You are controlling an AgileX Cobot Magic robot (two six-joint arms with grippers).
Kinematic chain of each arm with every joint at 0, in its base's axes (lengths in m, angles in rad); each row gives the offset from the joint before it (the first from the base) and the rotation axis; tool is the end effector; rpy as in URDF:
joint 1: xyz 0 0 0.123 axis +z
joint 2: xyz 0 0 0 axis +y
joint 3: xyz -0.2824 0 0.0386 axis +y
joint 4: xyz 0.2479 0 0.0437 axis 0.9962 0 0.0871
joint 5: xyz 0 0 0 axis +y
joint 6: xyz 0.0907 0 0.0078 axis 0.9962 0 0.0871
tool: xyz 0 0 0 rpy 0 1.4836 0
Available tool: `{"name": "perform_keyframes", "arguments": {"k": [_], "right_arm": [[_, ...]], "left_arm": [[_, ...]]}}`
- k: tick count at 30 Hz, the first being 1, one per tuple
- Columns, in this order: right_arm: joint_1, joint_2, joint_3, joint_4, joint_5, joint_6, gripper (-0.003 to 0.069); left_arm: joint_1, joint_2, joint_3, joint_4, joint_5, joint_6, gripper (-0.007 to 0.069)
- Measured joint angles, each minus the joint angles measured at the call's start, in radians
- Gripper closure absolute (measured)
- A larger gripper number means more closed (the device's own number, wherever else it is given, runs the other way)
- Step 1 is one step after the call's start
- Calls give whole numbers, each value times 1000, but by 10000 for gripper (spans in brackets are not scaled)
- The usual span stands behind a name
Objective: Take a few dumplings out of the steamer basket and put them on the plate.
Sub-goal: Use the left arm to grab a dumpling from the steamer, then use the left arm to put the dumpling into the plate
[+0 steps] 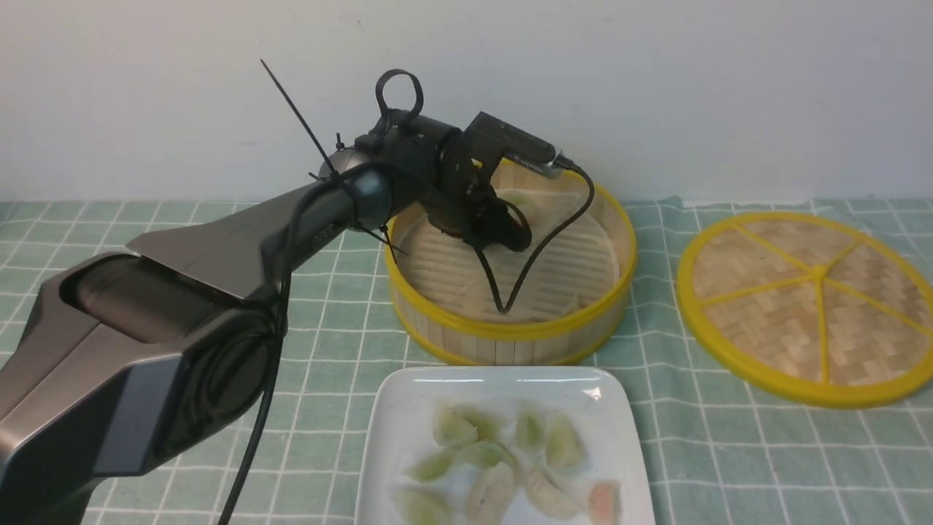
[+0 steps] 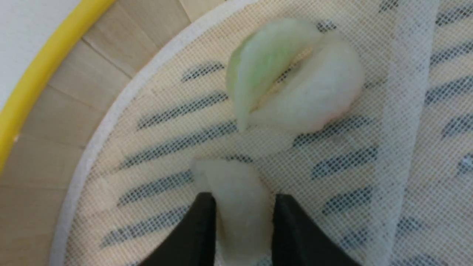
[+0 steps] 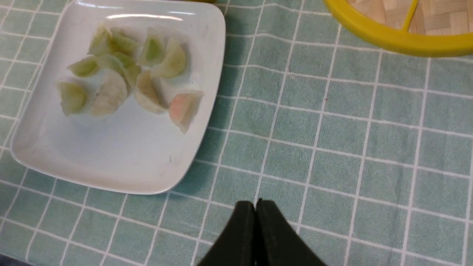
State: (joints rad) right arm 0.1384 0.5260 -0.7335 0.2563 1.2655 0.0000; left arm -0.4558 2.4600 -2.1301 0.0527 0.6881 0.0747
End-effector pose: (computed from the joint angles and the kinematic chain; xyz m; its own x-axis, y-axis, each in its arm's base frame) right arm 0.0556 0.0300 0.3195 -0.8308 -0.0388 -0.5552 -0.2064 0.9479 0.2426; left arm 0.4921 -0.2379 0.1590 -0.6665 0.4549 -0.5907 0.5021 0.8595 0.0955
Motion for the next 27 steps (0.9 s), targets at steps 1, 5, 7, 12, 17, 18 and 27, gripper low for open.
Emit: {"name": "perform_keyframes", "arguments": {"k": [1,5,7,12,17,18,27], "right_arm": [[0,0,0,0,0,0,673],[0,0,0,1,0,0,673],[0,0,0,4,0,0,673],[0,0,0,12,0,0,673],[0,0,0,15,0,-9,673],[0,0,0,17,0,-9,673],[0,0,0,16,0,-10,673]], "left_arm": [[0,-5,0,0,18,1,456],[0,-31,-11,0,136,1,463],[0,-76,-25,1,257,2,463],[0,-243,-46,-6,416,41,463],[0,-386,-43,-78,536,79,463],[0,-426,-17,-120,542,92,463],[-123,-620,488,-250,543,137,463]]}}
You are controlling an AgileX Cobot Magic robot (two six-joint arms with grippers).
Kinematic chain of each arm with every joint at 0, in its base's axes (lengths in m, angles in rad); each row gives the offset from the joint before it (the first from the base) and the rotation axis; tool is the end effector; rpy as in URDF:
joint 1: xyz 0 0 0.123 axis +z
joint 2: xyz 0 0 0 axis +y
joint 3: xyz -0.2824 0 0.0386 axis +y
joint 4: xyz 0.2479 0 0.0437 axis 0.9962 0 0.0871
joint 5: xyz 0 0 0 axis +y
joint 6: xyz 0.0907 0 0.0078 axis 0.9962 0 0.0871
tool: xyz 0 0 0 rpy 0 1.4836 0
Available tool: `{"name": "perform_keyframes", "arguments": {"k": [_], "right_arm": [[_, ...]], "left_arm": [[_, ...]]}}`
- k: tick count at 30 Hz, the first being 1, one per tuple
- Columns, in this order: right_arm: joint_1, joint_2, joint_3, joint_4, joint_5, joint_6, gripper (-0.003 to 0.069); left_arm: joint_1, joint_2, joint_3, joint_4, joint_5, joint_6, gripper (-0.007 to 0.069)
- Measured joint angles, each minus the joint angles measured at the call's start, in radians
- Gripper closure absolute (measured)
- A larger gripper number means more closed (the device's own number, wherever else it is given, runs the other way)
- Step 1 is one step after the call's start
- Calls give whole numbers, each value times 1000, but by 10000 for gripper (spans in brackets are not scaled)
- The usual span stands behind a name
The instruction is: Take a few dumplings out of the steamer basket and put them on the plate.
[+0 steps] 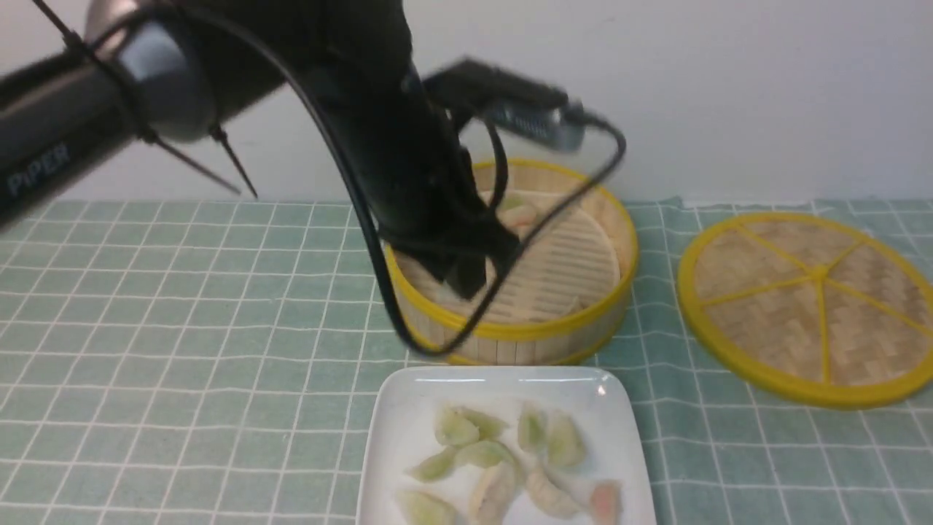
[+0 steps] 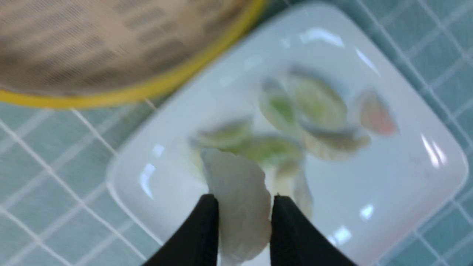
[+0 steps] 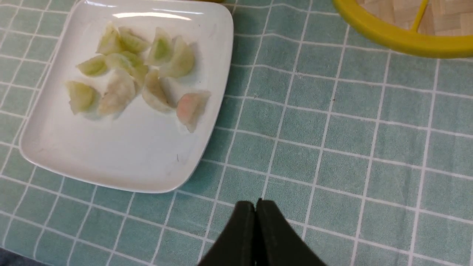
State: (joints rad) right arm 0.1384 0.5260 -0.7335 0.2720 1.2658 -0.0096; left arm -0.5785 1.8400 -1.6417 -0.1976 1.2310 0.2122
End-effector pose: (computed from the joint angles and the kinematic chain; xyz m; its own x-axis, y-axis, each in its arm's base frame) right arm 0.0553 0.0313 0.3198 -0.8299 -0.0435 -0.5563 -0.2182 0.9429 0.2517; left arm 0.3129 -0.2244 0.2919 -0.7225 0.6421 -0.2564 0.6854 0.7137 -0.1443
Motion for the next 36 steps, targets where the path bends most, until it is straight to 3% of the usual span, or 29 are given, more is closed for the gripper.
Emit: {"name": "perform_keyframes", "arguments": {"k": [4,10,15,16,19,21,24,27,29,32,36], "right_arm": [[0,0,0,-1,0,-26,673],[0,0,0,-1,0,-49,673],[0,0,0,-3,0,-52,673],[0,0,0,-7,0,-56,673],[0,-8,0,-15,0,-66,673],[0,-19,0,-23,-2,-68,673],[0,-88,0,-51,-37,-62,673],[0,-213,0,-109,-100,-23,673],[0,-263,0,-140,-144,-3,673],[0,-355,0,-176,-229,40,673],[0,-412,-4,-182,-297,72,673]], "left_arm": [[-90,28,149,-14,-45,12,463],[-137,123,175,-20,-176,7,454],[-142,161,175,-24,-237,-5,283],[-142,163,170,-24,-241,-6,197],[-142,163,133,-26,-203,-30,116],[-142,163,116,-28,-176,-45,114],[-142,144,82,-33,-130,-75,192],[-143,60,85,-34,-123,-84,445],[-143,-11,100,-36,-140,-84,558],[-144,-157,157,-48,-201,-84,620],[-144,-345,295,-54,-326,-84,631]]}}
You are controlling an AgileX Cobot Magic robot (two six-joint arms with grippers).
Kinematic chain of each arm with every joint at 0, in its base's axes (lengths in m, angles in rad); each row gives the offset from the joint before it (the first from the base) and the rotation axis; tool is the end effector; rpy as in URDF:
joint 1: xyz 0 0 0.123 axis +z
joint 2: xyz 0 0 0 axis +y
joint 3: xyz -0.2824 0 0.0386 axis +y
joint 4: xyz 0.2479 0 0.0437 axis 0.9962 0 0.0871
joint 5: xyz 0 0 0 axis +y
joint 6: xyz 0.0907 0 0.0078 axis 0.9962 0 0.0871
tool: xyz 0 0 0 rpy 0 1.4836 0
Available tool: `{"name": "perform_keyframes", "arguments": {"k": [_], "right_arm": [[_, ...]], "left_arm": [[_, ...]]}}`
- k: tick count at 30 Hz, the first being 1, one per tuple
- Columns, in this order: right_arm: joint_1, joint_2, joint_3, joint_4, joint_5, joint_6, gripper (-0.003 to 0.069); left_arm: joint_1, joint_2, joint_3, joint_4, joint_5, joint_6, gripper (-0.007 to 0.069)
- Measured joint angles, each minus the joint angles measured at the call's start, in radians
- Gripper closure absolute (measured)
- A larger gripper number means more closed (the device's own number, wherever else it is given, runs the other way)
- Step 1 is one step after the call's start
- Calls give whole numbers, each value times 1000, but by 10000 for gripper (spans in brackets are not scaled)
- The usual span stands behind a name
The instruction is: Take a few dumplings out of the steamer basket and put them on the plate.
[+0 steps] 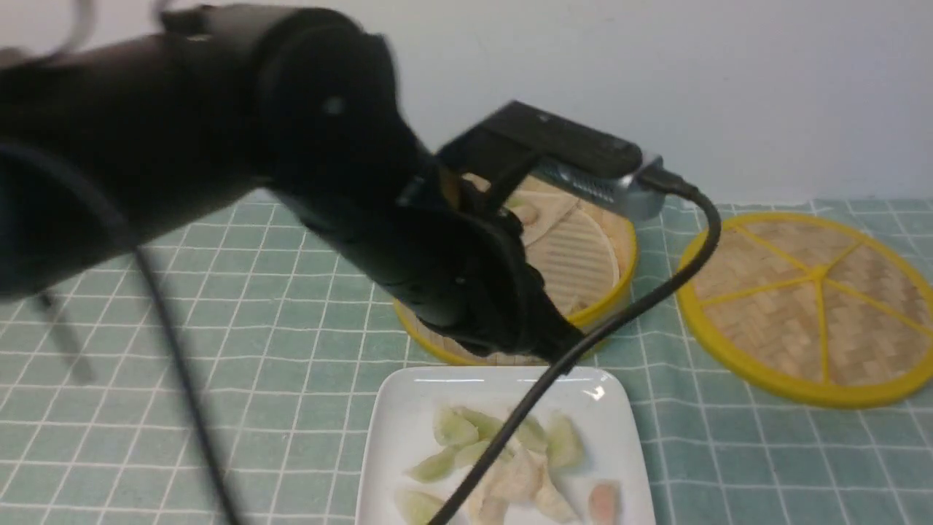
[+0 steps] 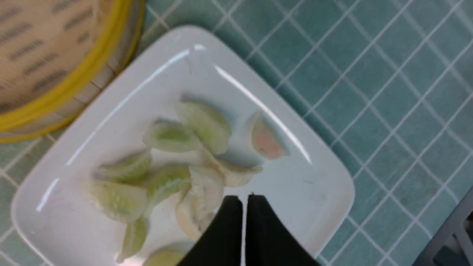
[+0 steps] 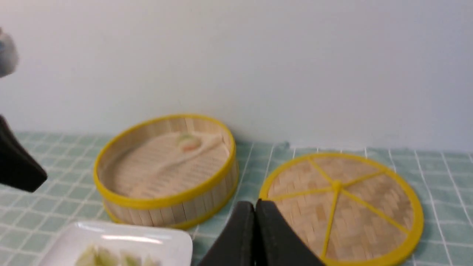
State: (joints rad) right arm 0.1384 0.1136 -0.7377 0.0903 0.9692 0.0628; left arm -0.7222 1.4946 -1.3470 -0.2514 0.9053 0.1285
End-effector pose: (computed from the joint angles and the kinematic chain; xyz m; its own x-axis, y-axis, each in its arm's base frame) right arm -0.0136 0.0049 0.3506 -0.2729 0.0765 -0.9590 -0.1789 0.9754 0.1287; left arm 0.2287 -0.2252 0.3416 -0.6313 0.5185 -0.5768 0.7158 0.6758 -0.1758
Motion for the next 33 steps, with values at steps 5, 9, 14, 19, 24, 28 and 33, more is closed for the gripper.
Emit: {"name": "perform_keyframes", "arguments": {"k": [5,9,14,19,24,28,33], "right_arm": [[0,-8,-4,0,-27,7,673],[0,-8,-4,0,-38,8,673],[0,-8,-4,0,-39,8,673],[0,-8,-4,0,-39,8,673],[0,-8,-4,0,-39,8,673],[0,-8,-4,0,-39,8,673],[0,-8,-4,0,-39,8,673]], "left_arm": [[0,-361,359,-5,-320,0,631],[0,-612,609,-14,-539,-7,631],[0,-834,817,-33,-717,-25,631],[0,-964,871,-38,-730,-21,631],[0,-1040,872,-40,-735,-16,631],[0,-1046,872,-40,-737,-15,631],[0,-1047,872,-39,-737,-7,631]]}}
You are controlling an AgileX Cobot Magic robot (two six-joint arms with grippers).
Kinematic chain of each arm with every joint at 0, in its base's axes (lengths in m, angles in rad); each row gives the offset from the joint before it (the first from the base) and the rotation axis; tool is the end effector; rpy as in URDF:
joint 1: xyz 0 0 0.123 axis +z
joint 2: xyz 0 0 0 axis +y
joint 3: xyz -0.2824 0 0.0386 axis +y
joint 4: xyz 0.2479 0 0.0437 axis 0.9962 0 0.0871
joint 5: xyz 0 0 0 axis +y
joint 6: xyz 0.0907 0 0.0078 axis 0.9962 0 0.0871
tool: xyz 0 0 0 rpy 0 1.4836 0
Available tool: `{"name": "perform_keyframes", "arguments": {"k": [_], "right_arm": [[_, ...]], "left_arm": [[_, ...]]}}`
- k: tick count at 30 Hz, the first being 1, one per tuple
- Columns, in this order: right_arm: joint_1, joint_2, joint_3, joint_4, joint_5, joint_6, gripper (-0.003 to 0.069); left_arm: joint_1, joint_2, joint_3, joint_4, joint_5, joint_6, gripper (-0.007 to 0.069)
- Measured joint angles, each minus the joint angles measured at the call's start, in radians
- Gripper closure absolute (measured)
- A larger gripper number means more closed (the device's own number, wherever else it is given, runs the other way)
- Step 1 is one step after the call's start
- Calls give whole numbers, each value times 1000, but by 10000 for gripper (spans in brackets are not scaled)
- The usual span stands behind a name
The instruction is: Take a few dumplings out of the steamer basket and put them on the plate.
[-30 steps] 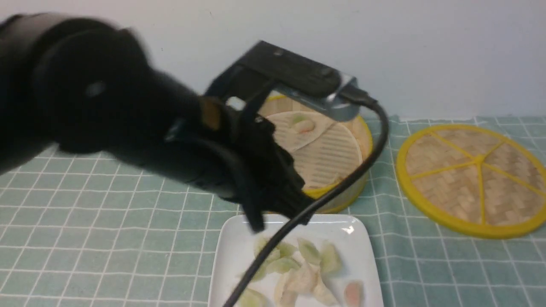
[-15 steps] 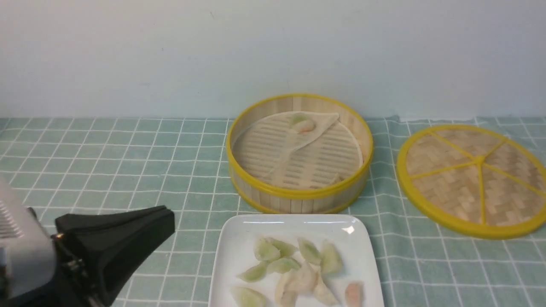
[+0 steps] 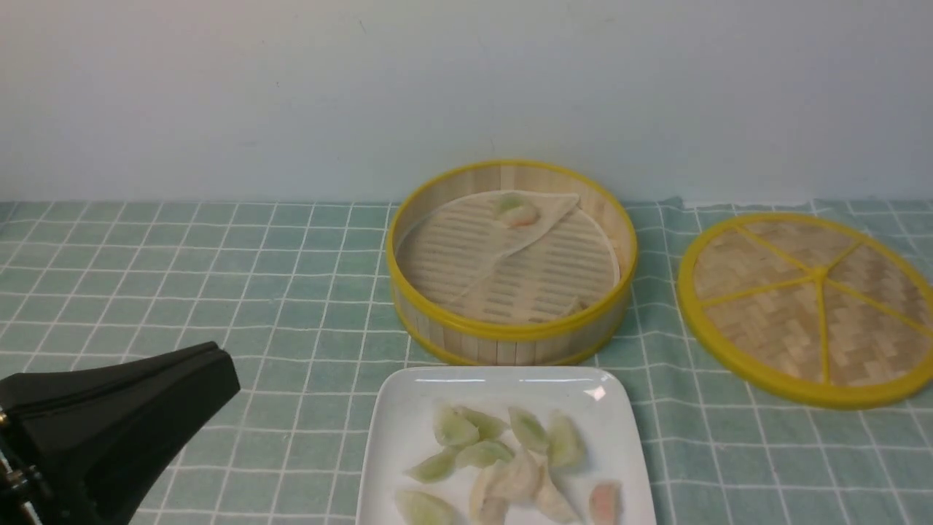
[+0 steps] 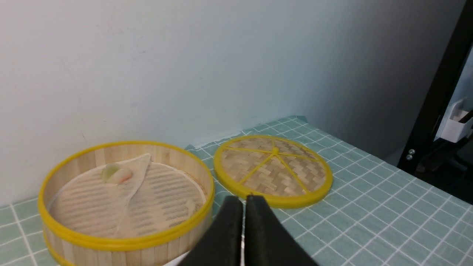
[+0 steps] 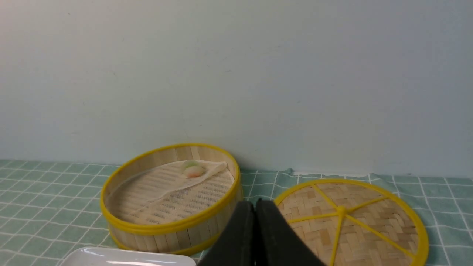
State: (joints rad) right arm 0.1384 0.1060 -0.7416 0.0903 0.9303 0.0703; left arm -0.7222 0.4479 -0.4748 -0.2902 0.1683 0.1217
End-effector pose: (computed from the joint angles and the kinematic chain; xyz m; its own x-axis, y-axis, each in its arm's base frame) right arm -0.0151 0.0045 0.3549 -0.2264 0.0934 -0.9696 -0.1810 0.9740 0.1361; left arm 0.0718 -0.0692 0.3260 -0.1491 -0.0868 -0.9850 0.6810 0.7133 -0.1659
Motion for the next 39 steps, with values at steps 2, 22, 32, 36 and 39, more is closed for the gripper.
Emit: {"name": "perform_keyframes", "arguments": {"k": [2,22,32,36,39], "right_arm": [[0,0,0,0,0,0,673],[0,0,0,0,0,0,673],[0,0,0,0,0,0,673],[0,0,0,0,0,0,673],[0,0,0,0,10,0,673]], "left_arm": [[0,0,0,8,0,10,631],[601,-457,498,119,72,23,631],[645,-459,504,160,201,23,631],[645,-459,504,160,201,23,631],[645,-459,504,160,201,23,631]]}}
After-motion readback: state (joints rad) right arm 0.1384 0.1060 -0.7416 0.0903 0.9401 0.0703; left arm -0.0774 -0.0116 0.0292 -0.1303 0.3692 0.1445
